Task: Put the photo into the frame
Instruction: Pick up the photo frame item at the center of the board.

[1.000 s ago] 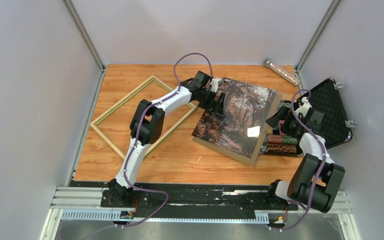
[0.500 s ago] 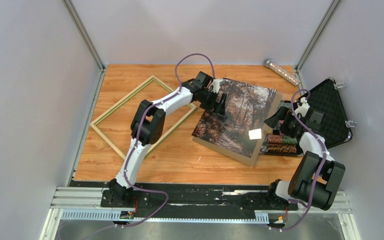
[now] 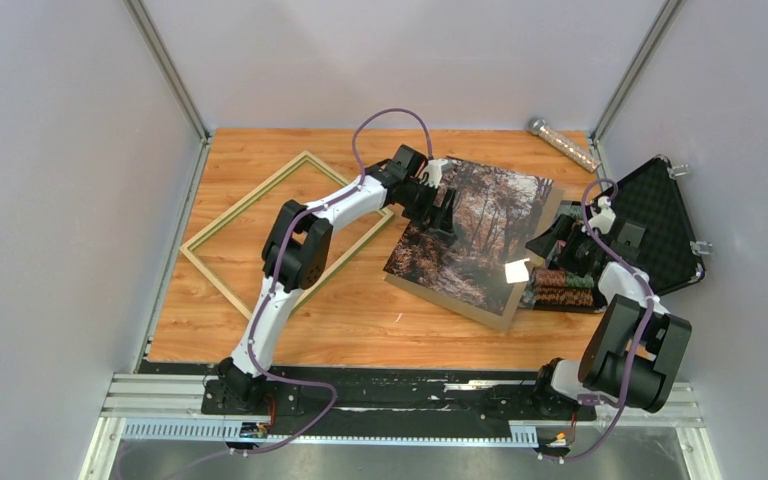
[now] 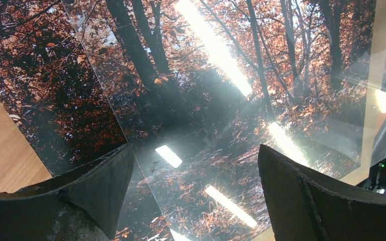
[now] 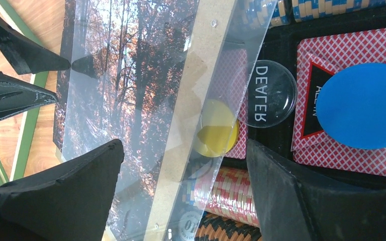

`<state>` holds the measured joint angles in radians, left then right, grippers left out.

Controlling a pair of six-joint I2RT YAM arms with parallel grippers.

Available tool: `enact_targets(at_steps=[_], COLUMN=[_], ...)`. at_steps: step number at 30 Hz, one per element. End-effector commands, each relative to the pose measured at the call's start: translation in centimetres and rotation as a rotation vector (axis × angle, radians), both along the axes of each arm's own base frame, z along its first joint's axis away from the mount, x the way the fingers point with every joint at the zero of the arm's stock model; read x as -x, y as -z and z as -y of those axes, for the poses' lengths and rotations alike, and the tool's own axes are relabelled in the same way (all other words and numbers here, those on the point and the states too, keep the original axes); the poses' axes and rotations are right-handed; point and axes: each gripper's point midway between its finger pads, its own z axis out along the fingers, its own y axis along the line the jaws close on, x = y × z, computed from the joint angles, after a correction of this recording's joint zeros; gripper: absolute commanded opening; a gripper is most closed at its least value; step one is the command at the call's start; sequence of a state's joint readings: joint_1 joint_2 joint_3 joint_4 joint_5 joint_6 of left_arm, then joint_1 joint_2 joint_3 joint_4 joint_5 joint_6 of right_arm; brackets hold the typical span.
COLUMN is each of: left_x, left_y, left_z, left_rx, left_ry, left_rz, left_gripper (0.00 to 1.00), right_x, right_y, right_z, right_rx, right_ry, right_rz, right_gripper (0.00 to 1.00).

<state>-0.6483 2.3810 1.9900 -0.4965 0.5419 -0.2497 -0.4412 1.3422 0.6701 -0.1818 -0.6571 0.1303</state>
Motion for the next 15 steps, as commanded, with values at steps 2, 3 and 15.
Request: enact_targets(at_steps=[2, 3, 15], left_x=[1.4, 1.5, 3.6], left_y=[0.2, 0.2, 0.6], left_z=[0.9, 1.0, 2.0], left_rx=[0.022, 0.025, 0.046], left_ry=[0.023, 0.024, 0.069], left_rz=[-0.032, -0.031, -0.062], left_gripper=[1.0, 1.0, 1.0], right_x=[-1.0, -1.1, -0.9], right_y=[-1.0, -1.0, -1.2], right_z=[0.0, 0.0, -0.6], right_rx=[-0.03, -0.039, -0.124], right_ry=[-0.017, -0.018, -0.06], right_rz=[0.046, 0.046, 0.056], right_gripper=[0.87, 0.86, 0.7])
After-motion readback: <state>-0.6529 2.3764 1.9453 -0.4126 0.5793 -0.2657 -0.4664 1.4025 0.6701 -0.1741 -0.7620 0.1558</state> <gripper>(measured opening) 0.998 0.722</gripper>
